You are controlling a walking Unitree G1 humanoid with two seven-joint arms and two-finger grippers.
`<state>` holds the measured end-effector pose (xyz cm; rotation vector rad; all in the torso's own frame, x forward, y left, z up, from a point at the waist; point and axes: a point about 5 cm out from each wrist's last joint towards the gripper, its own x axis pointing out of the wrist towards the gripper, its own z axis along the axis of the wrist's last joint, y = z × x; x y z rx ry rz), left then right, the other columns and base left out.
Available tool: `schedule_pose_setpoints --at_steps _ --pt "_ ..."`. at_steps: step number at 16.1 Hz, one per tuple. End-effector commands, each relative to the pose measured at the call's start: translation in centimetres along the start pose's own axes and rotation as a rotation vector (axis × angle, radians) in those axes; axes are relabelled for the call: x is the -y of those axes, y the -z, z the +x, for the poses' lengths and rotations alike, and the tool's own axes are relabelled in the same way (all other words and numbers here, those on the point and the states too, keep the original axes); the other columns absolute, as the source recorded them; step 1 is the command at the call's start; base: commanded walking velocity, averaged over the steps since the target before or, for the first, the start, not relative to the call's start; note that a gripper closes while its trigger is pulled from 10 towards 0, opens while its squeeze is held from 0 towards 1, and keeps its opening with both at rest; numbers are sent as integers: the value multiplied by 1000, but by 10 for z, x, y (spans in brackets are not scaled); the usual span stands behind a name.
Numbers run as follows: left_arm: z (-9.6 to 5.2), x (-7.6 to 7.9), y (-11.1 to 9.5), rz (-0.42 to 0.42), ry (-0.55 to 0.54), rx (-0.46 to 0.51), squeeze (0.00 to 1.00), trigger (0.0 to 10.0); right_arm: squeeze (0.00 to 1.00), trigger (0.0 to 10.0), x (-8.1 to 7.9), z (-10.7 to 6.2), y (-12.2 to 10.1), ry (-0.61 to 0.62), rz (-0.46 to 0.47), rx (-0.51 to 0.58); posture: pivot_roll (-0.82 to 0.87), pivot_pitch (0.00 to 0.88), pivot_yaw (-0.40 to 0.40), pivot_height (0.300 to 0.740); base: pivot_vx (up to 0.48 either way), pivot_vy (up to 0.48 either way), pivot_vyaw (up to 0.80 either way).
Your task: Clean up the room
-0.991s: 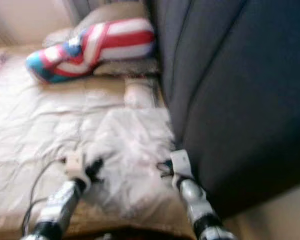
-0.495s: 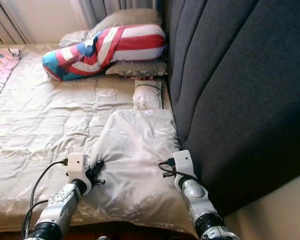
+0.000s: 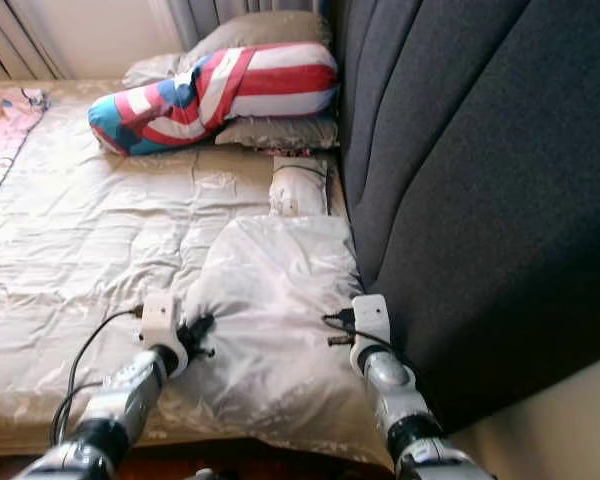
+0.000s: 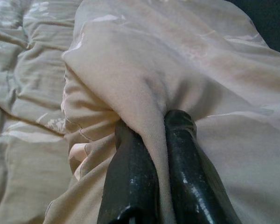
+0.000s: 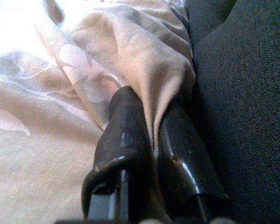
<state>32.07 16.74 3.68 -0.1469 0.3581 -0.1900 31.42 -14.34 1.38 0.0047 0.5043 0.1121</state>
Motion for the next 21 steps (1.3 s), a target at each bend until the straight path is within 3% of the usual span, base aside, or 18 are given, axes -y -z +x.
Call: schedule_pose_setpoints --at_steps 1,13,21 --pt "8 3 -20 6 14 46 0 10000 0 10000 6 3 -13 36 33 26 -33 186 -20 740 0 0 0" --pt "26 13 -48 -16 -18 50 0 10000 0 10000 8 13 -74 100 94 154 -25 308 4 740 0 0 0" --pt "27 13 -49 -60 -32 41 0 10000 0 10000 2 14 -66 79 68 113 -26 314 -11 740 0 0 0"
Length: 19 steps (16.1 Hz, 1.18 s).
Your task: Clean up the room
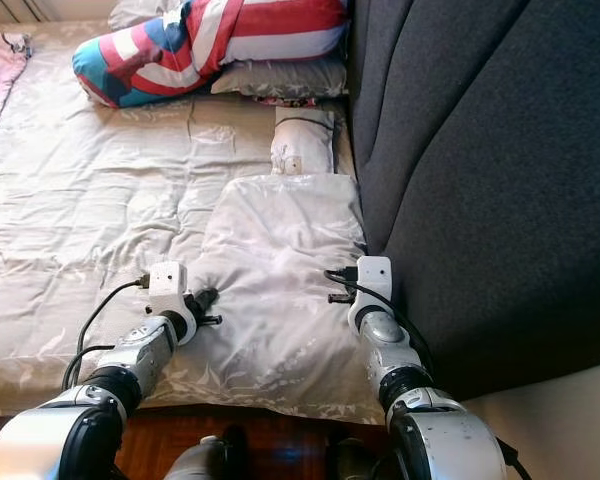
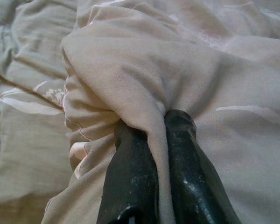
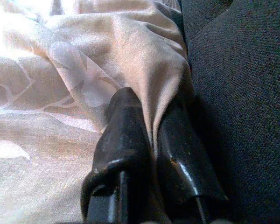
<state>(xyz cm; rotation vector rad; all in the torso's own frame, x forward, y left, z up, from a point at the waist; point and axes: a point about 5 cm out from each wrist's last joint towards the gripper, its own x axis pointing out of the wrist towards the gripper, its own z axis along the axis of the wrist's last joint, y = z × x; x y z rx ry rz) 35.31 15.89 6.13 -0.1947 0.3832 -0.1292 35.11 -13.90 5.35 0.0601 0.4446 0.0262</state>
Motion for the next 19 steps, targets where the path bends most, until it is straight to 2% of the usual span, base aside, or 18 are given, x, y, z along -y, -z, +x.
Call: schedule_pose_setpoints --at_steps 1,5,10,15,19 --pt "3 6 -15 -3 20 56 0 10000 0 10000 3 1 -13 7 -2 50 -26 314 -11 740 0 0 0" --pt "3 6 -11 1 25 44 0 10000 0 10000 4 1 -13 5 -10 44 -29 309 -14 740 0 0 0" --pt "2 9 -2 8 34 20 0 10000 0 10000 3 -2 12 -4 -22 -33 -40 306 -11 740 0 0 0" --pt "-2 12 22 5 39 -51 0 10000 0 10000 5 -10 44 2 -18 -109 -39 332 -7 740 0 0 0" --pt "-8 15 47 12 44 -129 0 10000 0 10000 8 -14 55 18 -15 -138 -37 353 -6 740 0 0 0"
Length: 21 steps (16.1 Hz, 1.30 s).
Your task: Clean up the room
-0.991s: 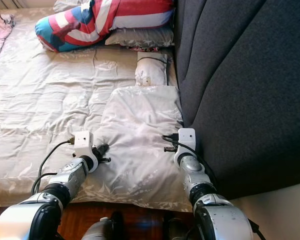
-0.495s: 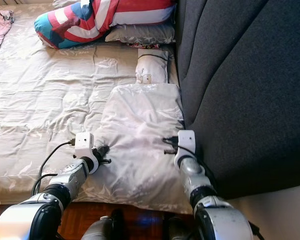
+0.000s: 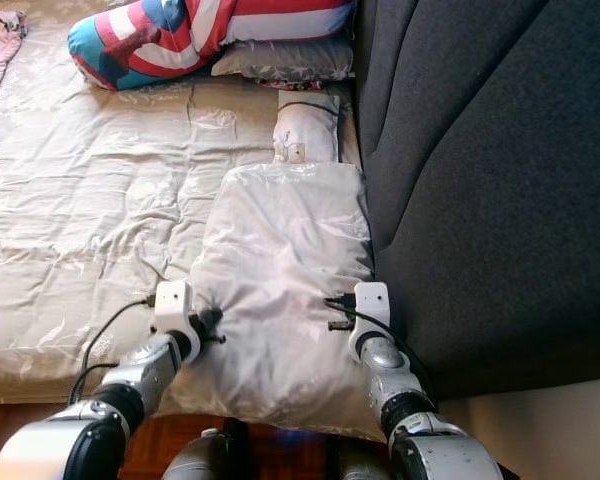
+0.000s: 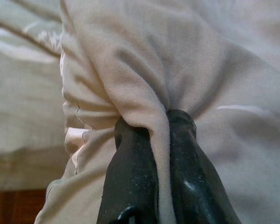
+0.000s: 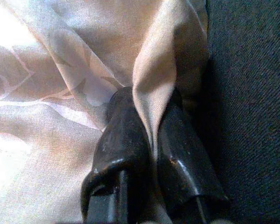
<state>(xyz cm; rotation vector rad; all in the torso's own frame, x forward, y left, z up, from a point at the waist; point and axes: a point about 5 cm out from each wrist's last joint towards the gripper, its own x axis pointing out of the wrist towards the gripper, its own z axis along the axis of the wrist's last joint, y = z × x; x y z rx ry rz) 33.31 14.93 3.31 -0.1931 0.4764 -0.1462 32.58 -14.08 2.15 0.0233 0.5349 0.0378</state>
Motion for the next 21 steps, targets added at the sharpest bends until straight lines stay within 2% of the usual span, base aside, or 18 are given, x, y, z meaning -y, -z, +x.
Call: schedule_pose_setpoints --at_steps 1,6,15,16,17,21 --pt "-1 9 15 17 31 -44 0 10000 0 10000 4 -3 18 18 21 -50 -38 355 -7 740 0 0 0" --pt "-3 6 21 17 15 -66 0 10000 0 10000 6 -7 31 26 19 -79 -38 374 -5 740 0 0 0" --pt "-2 3 17 24 -4 -52 0 10000 0 10000 2 -7 32 17 23 -78 -36 377 -5 740 0 0 0" --pt "-2 3 17 21 -4 -51 827 10000 0 10000 2 -7 31 17 24 -77 -36 377 -5 740 0 0 0" --pt "-2 3 16 19 -4 -50 1000 10000 0 10000 3 -7 31 17 24 -75 -37 380 -6 740 0 0 0" --pt "-2 3 15 13 -4 -43 1000 10000 0 10000 2 -6 29 17 26 -71 -35 377 -6 740 0 0 0"
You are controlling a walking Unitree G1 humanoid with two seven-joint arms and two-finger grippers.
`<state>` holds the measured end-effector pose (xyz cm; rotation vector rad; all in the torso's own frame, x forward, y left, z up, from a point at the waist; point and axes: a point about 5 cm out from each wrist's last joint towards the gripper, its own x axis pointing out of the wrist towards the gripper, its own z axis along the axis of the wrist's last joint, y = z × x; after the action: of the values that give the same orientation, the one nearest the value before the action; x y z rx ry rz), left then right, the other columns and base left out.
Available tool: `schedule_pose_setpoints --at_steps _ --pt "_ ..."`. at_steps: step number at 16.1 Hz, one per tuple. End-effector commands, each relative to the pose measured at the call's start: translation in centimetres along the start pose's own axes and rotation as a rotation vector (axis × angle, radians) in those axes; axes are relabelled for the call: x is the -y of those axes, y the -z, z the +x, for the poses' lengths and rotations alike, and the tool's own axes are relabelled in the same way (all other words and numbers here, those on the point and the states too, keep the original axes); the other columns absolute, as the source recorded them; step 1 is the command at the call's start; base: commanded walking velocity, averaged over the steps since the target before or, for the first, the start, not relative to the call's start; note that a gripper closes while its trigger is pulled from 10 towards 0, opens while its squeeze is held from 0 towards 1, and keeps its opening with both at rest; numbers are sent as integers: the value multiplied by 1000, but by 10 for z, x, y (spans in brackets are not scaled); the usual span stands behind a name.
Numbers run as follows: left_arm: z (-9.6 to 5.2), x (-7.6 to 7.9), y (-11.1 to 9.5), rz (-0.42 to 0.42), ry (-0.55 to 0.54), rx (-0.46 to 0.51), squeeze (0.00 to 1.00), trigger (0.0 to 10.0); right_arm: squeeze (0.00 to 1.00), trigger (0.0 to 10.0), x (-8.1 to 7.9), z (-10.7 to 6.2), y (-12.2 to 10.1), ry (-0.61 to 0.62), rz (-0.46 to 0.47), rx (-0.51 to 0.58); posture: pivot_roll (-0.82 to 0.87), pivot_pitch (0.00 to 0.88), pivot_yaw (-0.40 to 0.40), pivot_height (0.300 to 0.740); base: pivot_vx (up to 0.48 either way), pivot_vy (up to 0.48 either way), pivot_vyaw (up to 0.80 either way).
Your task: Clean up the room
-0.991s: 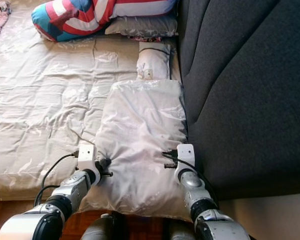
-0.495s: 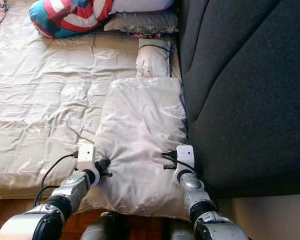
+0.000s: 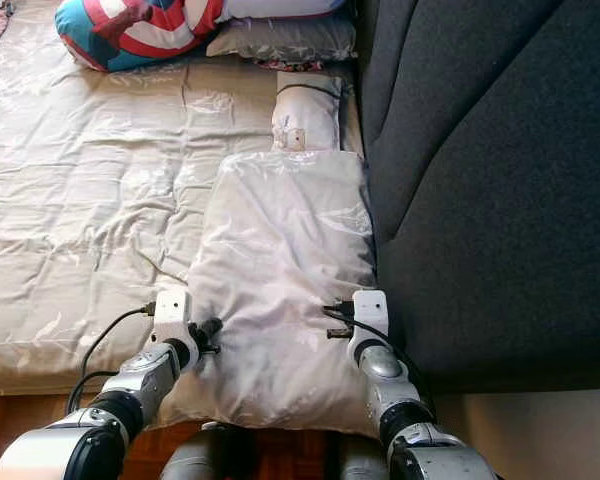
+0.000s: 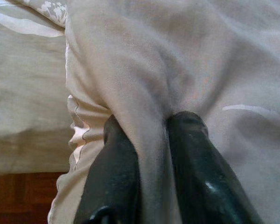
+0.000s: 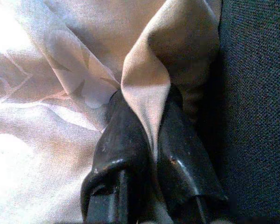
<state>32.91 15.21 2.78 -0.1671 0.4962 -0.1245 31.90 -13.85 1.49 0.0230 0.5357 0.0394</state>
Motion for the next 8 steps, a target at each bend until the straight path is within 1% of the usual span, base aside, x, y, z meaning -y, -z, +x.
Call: schedule_pose_setpoints --at_steps 1,4,5,6,7,8 --pt "0 6 8 -6 23 -21 1000 10000 0 10000 4 -4 20 18 28 -70 -34 376 -7 740 0 0 0" --pt "-1 1 7 -11 5 -9 1000 10000 0 10000 3 -4 20 15 27 -71 -29 373 -9 740 0 0 0" --pt "-3 -4 7 -7 -18 3 1000 10000 0 10000 2 -4 22 13 26 -76 -24 372 -8 740 0 0 0" --pt "-3 -6 7 -1 -27 8 1000 10000 0 10000 2 -4 22 12 26 -77 -24 372 -8 740 0 0 0" --pt "-6 -12 6 40 -40 28 0 10000 0 10000 1 -5 24 10 26 -81 -21 371 -8 740 0 0 0" --pt "-8 -17 6 69 -51 53 0 10000 0 10000 0 -5 25 8 25 -83 -15 369 -7 740 0 0 0"
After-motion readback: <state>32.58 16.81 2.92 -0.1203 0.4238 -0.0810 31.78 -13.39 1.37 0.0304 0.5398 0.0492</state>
